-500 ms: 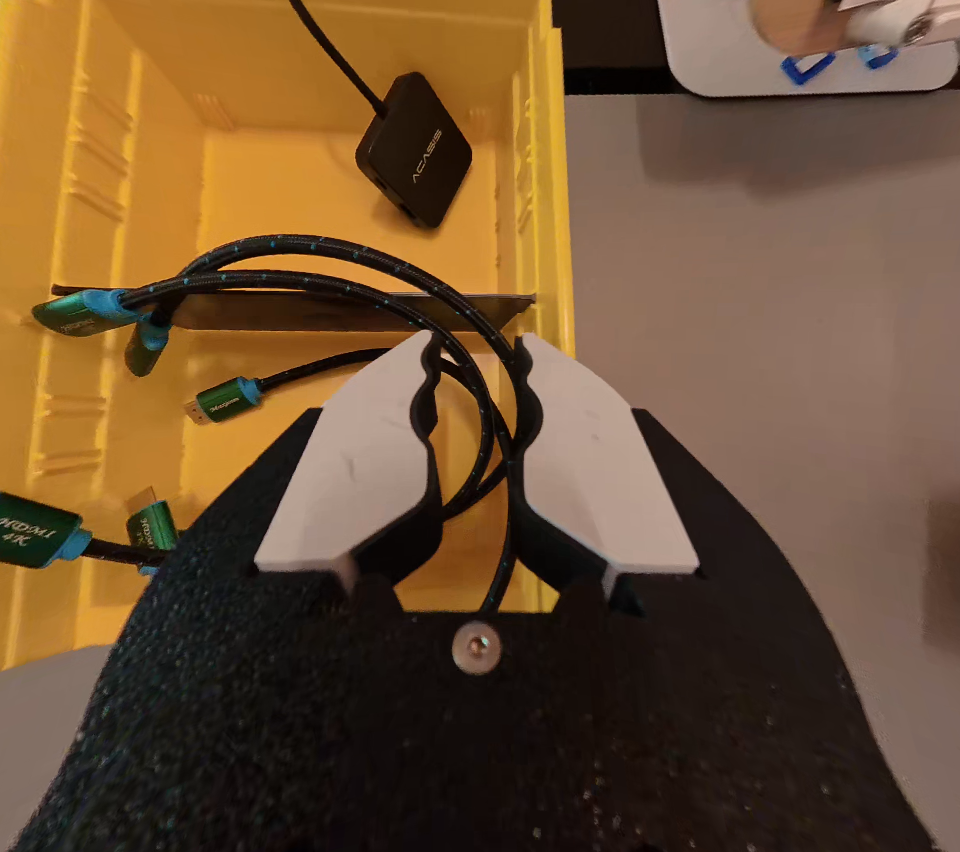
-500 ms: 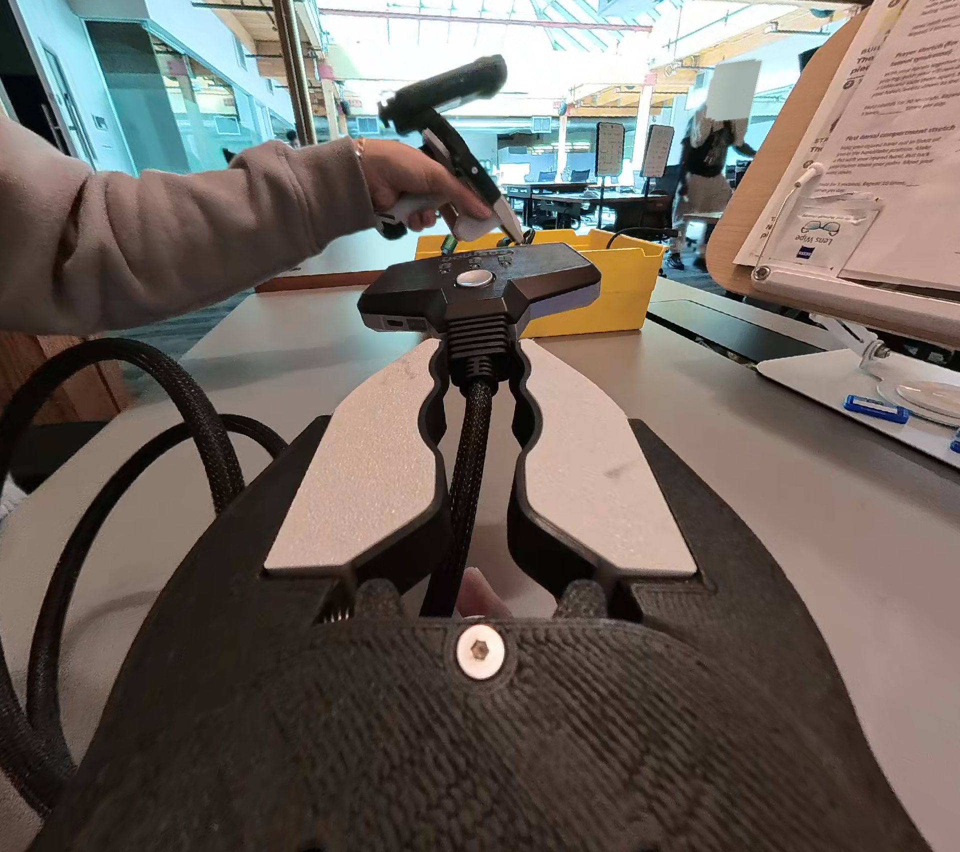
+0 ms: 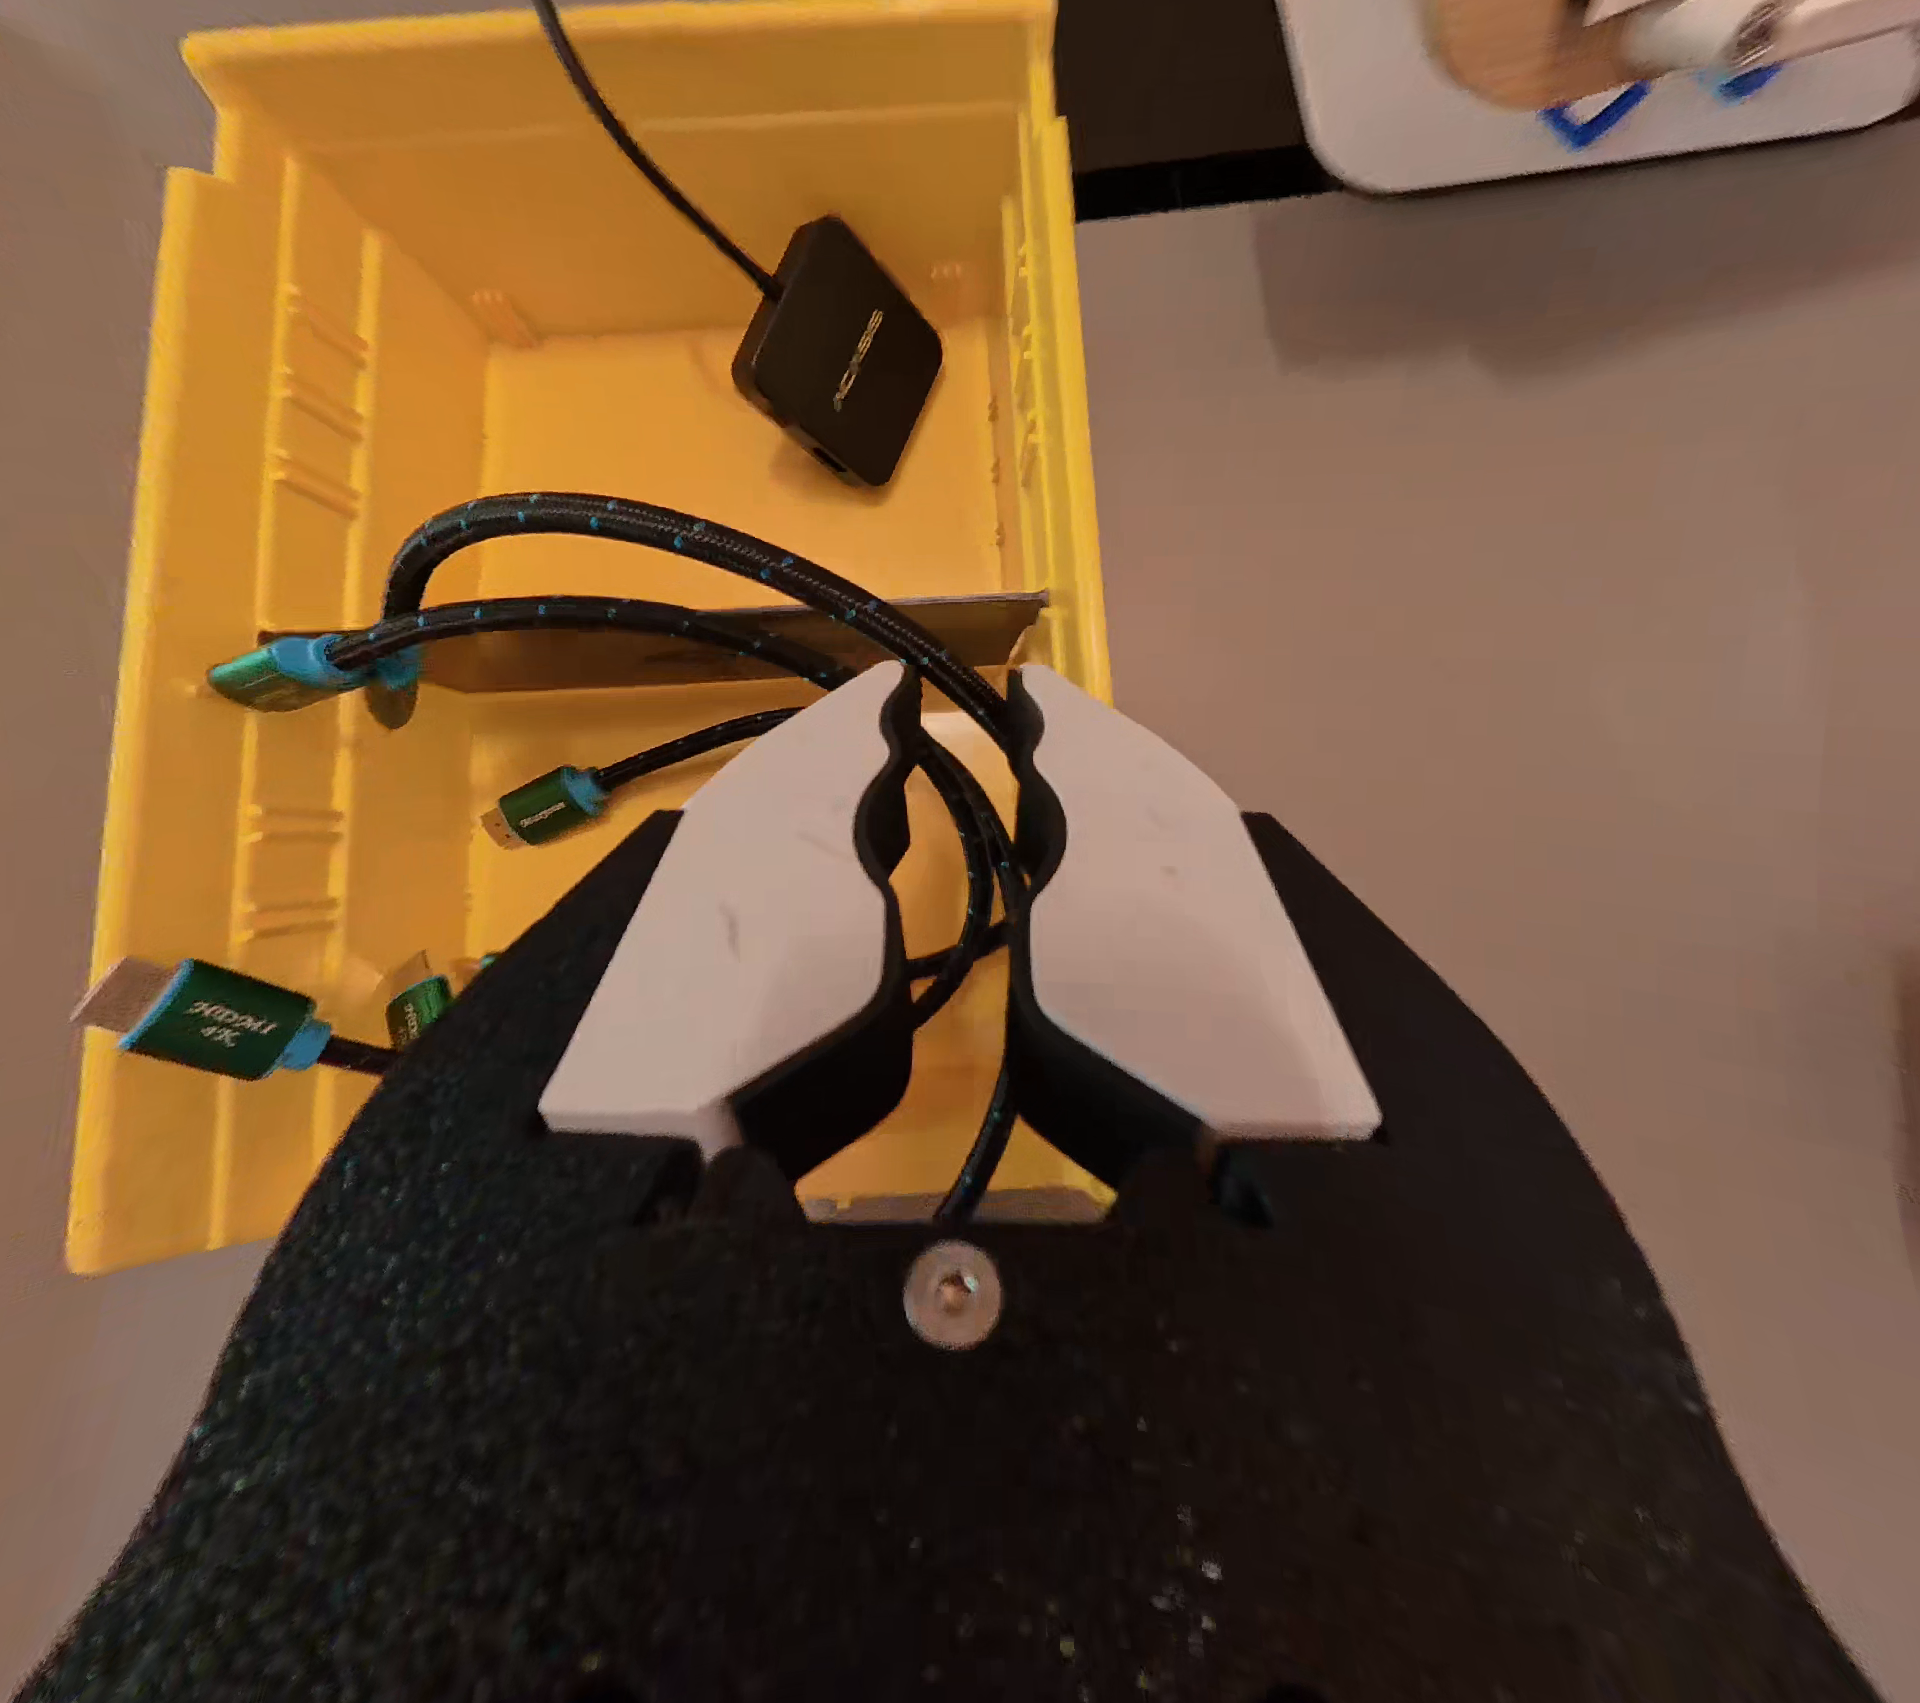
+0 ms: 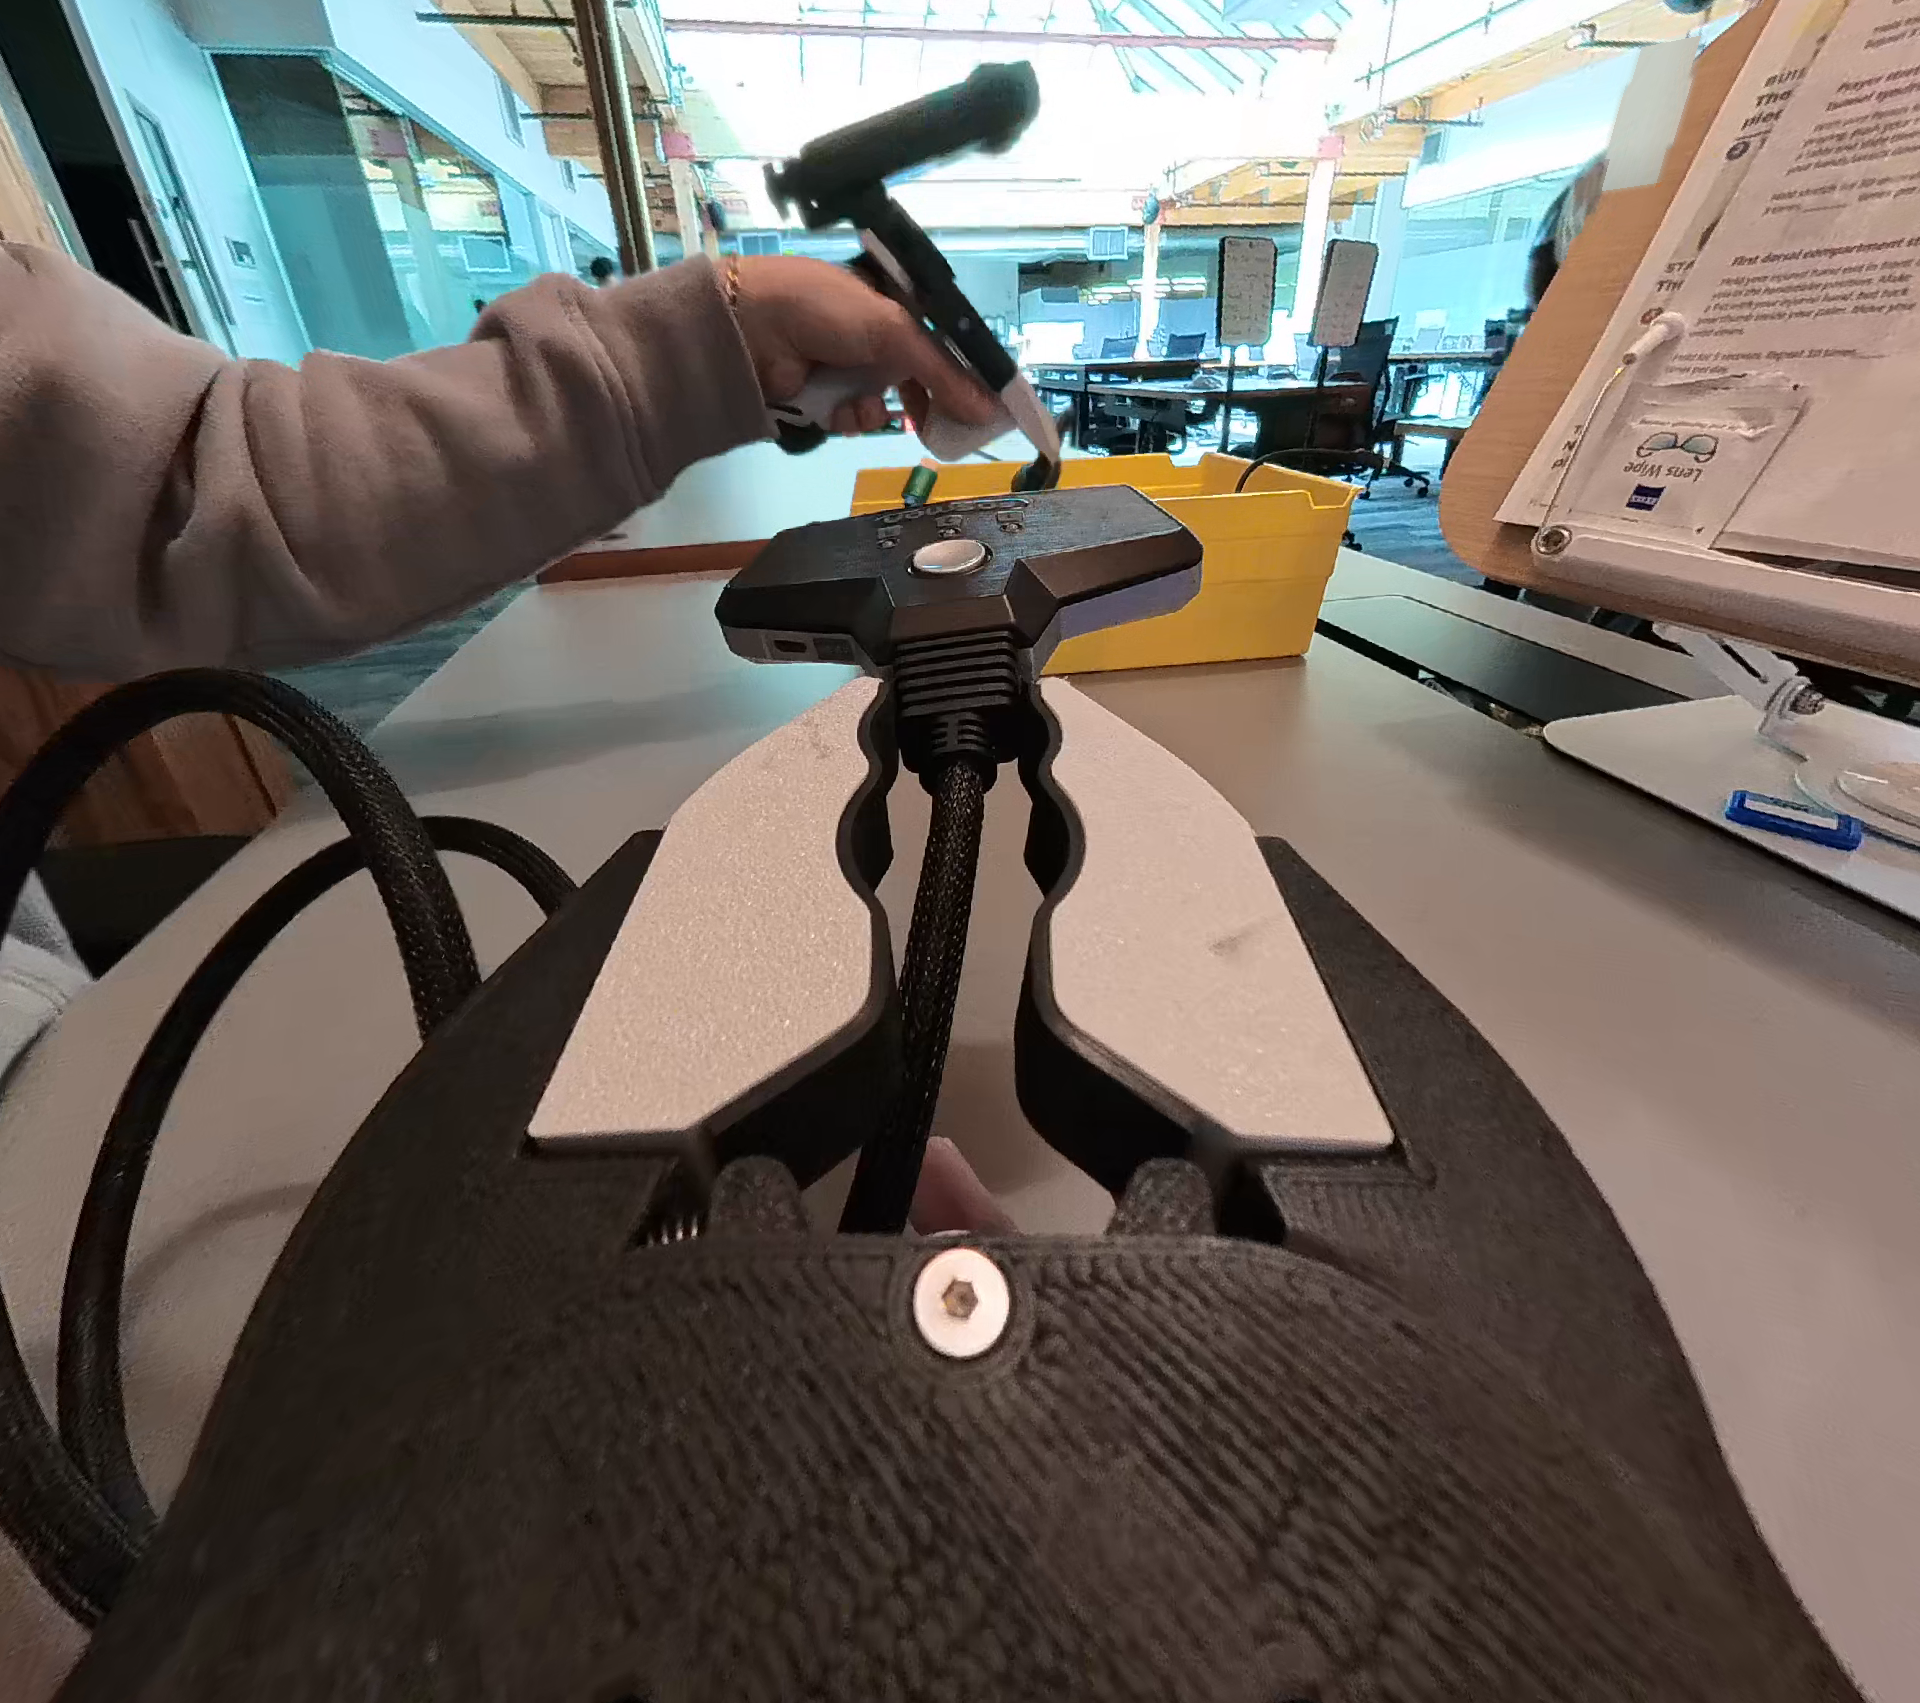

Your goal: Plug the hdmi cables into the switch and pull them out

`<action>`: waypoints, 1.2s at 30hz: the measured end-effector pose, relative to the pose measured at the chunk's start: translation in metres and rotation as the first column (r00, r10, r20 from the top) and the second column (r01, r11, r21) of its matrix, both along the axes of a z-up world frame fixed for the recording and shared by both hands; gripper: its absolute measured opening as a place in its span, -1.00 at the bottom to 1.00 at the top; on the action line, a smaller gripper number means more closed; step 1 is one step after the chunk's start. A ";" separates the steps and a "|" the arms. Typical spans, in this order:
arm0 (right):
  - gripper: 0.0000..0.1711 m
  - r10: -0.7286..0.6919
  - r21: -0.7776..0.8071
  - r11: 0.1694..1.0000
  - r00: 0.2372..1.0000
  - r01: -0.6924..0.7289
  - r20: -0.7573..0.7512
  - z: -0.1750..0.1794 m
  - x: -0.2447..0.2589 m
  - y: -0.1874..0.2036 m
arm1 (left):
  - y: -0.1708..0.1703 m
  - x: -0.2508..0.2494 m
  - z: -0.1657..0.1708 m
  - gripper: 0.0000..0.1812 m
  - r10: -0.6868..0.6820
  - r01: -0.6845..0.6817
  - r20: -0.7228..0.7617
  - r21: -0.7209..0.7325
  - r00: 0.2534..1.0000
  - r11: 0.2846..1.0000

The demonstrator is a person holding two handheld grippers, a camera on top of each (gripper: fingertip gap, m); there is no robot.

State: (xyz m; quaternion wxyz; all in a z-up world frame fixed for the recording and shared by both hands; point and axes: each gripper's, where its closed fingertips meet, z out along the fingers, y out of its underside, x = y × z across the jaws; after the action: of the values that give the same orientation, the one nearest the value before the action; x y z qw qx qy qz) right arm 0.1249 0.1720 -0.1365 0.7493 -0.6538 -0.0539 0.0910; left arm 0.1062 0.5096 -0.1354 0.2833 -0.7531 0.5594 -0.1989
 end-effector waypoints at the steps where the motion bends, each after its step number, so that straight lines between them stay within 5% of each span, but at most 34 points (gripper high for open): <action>1: -0.74 0.004 0.000 1.000 1.000 -0.004 -0.004 0.000 0.000 0.000 | -0.003 -0.001 0.009 -0.83 -0.019 0.020 0.037 -0.023 0.999 1.000; 5: -0.74 0.015 -0.003 1.000 1.000 -0.015 -0.016 0.000 0.000 0.000 | -0.013 -0.004 0.054 -0.87 -0.045 0.110 0.283 -0.217 0.958 0.970; 8: -0.74 0.021 -0.007 1.000 1.000 -0.021 -0.016 0.000 0.000 0.000 | -0.015 -0.007 0.092 -0.90 -0.028 0.242 0.510 -0.359 0.860 0.901; 13: -0.74 0.022 -0.010 1.000 1.000 -0.022 -0.013 -0.001 -0.001 0.001 | -0.016 -0.021 0.135 -0.91 0.001 0.437 0.739 -0.400 0.673 0.805; 19: -0.74 0.026 -0.016 1.000 1.000 -0.026 -0.009 -0.001 -0.002 0.002 | -0.031 -0.045 0.200 -0.93 0.249 0.792 0.889 -0.456 0.384 0.407; 21: -0.74 0.026 -0.019 0.999 1.000 -0.026 -0.007 -0.002 -0.002 0.002 | -0.041 -0.050 0.211 -0.93 0.269 0.848 0.889 -0.442 0.370 0.292; 24: -0.74 0.026 -0.022 0.999 1.000 -0.026 -0.003 -0.002 -0.003 0.002 | -0.090 -0.056 0.206 -0.93 0.001 0.884 0.905 -0.416 0.426 0.211; 29: -0.74 0.032 -0.027 0.999 0.999 -0.033 -0.002 -0.003 -0.003 0.003 | -0.134 -0.071 0.177 -0.93 -0.470 0.868 0.731 -0.443 0.495 0.226; 33: -0.74 0.039 -0.028 0.999 0.999 -0.039 -0.008 -0.003 -0.003 0.003 | -0.100 -0.069 0.135 -0.92 -0.634 0.717 0.350 -0.458 0.689 0.526; 36: -0.74 0.043 -0.025 0.999 0.999 -0.043 -0.015 -0.002 -0.003 0.003 | -0.102 -0.080 0.135 -0.93 -0.663 0.694 0.292 -0.527 0.689 0.490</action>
State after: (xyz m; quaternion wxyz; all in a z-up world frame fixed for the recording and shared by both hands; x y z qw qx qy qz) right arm 0.1221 0.1748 -0.1389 0.7392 -0.6612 -0.0613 0.1126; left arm 0.0261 0.4080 -0.0002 -0.0586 -0.5146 0.7089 -0.4787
